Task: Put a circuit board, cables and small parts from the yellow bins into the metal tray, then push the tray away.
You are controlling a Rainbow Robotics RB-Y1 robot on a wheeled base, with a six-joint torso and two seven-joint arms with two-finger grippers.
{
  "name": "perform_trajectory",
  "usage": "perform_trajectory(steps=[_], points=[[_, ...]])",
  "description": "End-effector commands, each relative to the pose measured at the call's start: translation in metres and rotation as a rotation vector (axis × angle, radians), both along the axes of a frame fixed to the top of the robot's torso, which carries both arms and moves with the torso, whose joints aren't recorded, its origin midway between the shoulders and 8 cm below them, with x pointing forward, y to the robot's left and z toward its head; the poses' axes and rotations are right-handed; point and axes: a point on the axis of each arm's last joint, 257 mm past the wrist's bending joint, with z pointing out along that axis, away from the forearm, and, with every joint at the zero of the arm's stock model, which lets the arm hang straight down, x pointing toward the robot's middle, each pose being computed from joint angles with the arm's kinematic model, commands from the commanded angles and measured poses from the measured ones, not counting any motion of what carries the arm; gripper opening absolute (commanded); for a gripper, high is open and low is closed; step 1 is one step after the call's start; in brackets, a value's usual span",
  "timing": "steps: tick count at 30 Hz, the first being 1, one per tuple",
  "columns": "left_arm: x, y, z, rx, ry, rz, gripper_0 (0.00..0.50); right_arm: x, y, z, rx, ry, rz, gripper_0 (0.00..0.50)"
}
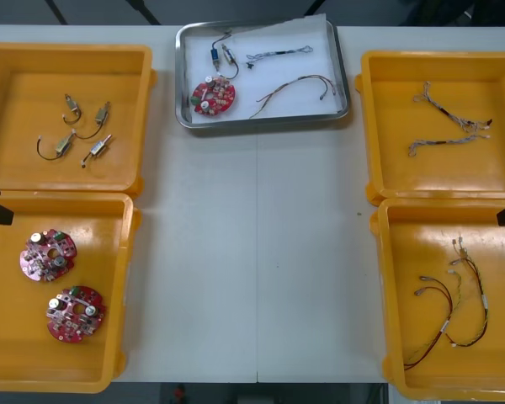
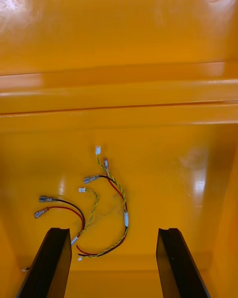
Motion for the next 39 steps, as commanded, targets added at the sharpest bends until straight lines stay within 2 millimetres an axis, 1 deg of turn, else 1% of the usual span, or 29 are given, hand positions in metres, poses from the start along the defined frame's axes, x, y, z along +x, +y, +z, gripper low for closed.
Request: perform_trajectory(steps=[1,39], points=[[-0.0071,0.0123,0.0018,0.06,0.019,0.0,0.5,0.0026,-0.0127,0.0082,-0.014,-0.028,-0.022,0.5],[-0.0071,0.0123,0.0018,0.06,0.019,0.0,0.5,0.0025,-0.0126,0.0082,-0.013,-0.028,-0.022,0.5]])
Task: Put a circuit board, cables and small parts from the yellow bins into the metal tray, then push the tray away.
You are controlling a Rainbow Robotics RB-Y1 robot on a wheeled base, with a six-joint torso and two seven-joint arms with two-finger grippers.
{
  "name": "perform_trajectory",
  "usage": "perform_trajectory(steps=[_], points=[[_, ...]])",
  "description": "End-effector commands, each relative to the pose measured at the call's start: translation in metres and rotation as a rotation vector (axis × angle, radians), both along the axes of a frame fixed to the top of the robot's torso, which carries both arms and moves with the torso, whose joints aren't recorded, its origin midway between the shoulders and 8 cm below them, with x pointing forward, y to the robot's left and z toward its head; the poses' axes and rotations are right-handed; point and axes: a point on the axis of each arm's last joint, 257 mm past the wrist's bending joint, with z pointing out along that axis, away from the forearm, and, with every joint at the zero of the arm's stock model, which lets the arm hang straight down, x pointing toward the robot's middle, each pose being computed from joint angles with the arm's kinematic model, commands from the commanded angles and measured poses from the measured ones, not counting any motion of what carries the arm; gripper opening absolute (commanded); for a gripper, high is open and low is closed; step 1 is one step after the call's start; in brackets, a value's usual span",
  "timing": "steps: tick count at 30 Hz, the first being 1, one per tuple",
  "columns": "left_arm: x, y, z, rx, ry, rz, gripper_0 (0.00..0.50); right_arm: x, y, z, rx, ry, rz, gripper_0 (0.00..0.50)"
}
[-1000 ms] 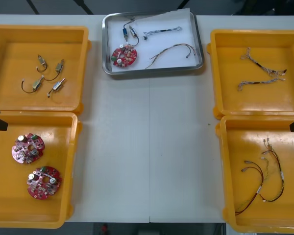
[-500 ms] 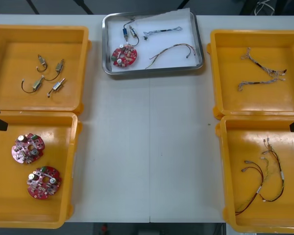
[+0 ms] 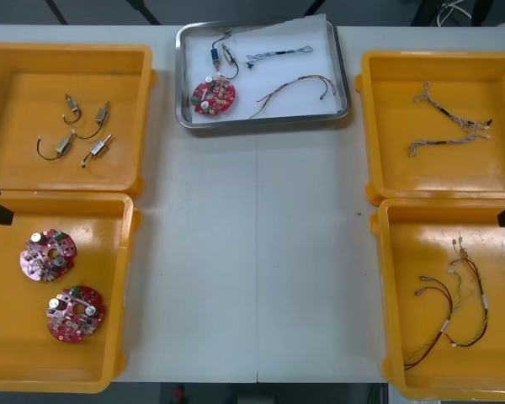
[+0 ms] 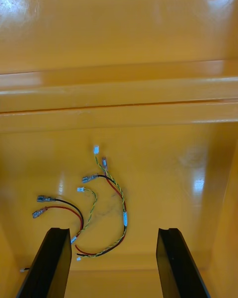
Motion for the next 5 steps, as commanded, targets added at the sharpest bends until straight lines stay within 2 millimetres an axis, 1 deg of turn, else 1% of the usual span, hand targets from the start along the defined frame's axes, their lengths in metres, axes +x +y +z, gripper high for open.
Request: perform_trajectory(steps=[1,5], points=[[-0.0071,0.0123,0.0018,0.06,0.019,0.0,0.5,0.0029,-0.0113,0.009,-0.01,-0.029,-0.019,0.5],[-0.0071,0.0123,0.0018,0.06,0.019,0.0,0.5,0.0029,-0.0113,0.009,-0.01,-0.029,-0.019,0.5]])
